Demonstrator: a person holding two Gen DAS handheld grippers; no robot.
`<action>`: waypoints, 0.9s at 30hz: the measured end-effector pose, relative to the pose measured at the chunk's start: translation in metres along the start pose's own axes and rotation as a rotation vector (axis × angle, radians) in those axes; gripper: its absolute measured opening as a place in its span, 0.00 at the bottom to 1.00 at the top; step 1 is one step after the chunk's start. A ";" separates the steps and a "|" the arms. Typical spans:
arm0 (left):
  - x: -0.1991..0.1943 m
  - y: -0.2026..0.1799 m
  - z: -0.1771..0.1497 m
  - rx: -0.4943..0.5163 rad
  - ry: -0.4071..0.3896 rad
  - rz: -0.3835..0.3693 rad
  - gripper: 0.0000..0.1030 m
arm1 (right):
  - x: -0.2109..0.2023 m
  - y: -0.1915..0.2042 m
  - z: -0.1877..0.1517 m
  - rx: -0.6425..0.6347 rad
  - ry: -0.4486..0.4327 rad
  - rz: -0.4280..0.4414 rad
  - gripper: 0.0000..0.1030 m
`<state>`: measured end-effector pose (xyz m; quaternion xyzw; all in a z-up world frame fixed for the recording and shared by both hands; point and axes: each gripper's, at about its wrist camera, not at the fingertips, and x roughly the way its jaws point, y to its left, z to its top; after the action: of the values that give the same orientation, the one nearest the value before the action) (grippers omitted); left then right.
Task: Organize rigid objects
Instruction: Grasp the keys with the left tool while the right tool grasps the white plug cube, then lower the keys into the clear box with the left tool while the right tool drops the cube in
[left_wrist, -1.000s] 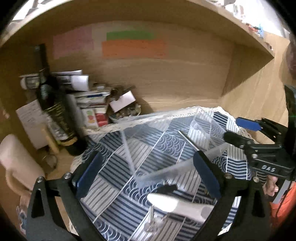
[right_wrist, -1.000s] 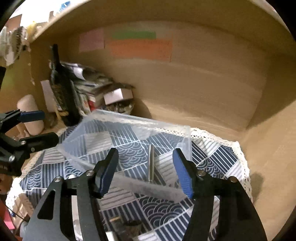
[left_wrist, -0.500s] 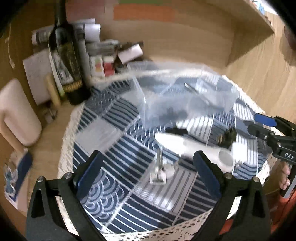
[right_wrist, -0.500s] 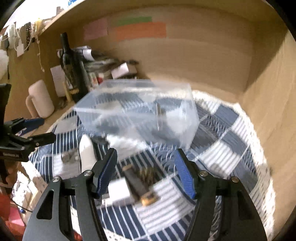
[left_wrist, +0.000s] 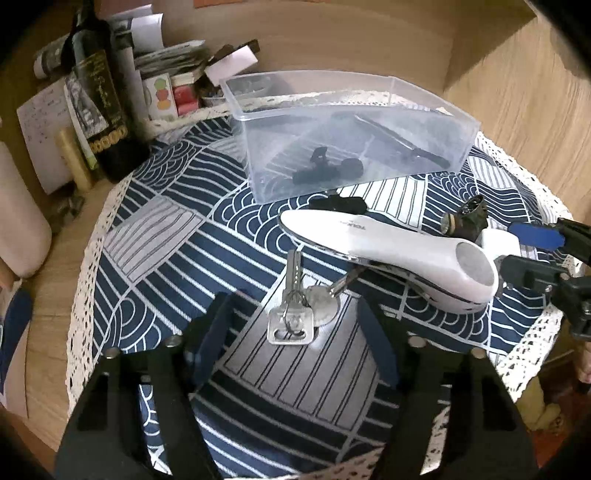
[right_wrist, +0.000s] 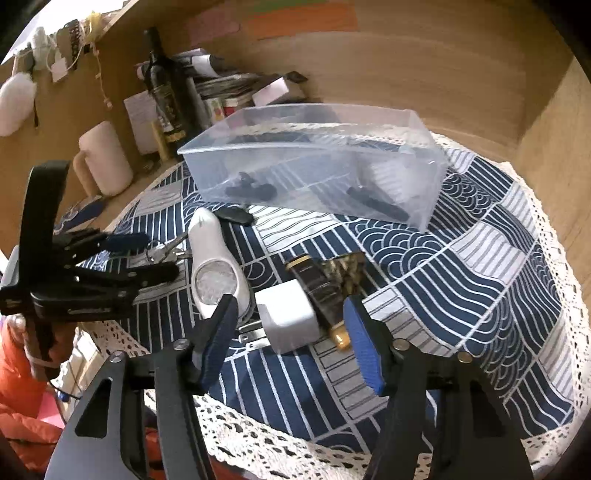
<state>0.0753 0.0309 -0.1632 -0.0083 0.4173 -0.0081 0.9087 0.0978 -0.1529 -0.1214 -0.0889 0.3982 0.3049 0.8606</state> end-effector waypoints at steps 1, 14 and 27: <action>-0.001 -0.001 -0.001 0.004 -0.011 -0.004 0.53 | 0.002 0.000 -0.001 -0.001 0.006 0.000 0.50; -0.022 0.001 -0.010 -0.019 -0.045 -0.011 0.23 | -0.004 -0.004 -0.002 0.018 -0.019 0.005 0.28; -0.076 0.014 0.026 -0.059 -0.218 0.001 0.23 | -0.036 -0.012 0.025 0.050 -0.172 -0.030 0.28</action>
<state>0.0459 0.0467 -0.0886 -0.0357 0.3160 0.0057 0.9481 0.1029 -0.1691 -0.0788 -0.0467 0.3292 0.2885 0.8979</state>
